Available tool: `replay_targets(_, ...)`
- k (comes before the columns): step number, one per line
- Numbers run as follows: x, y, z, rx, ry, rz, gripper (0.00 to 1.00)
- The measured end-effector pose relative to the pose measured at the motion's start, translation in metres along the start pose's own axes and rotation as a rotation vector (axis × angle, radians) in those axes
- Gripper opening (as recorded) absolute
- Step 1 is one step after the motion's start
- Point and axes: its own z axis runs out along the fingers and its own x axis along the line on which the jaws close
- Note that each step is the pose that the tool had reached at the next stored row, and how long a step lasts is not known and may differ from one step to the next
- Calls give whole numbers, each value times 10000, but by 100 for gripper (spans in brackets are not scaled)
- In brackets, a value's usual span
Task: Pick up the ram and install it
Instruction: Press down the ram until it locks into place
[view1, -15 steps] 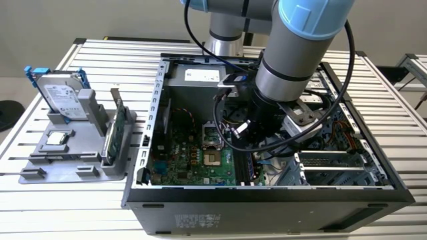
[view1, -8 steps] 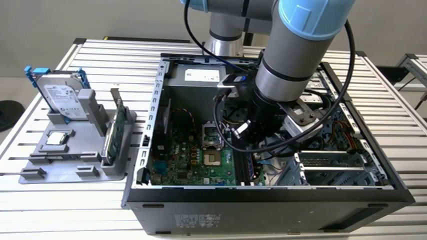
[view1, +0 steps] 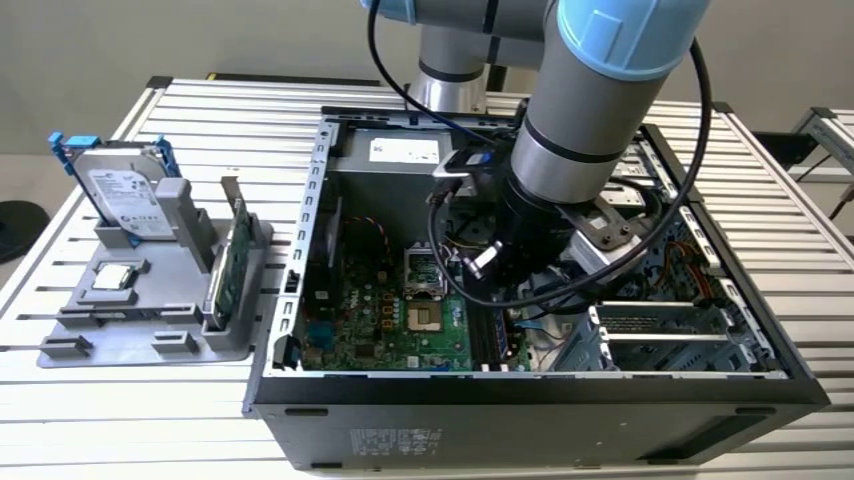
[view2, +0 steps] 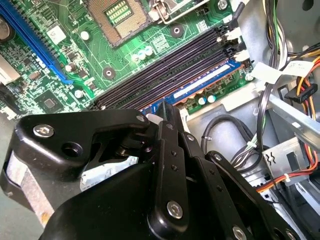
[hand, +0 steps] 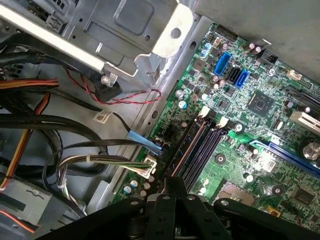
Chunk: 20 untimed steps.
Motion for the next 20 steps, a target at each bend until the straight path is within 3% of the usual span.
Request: replay_targets(20, 1, -1, 1, -16, -53, -2491, 0)
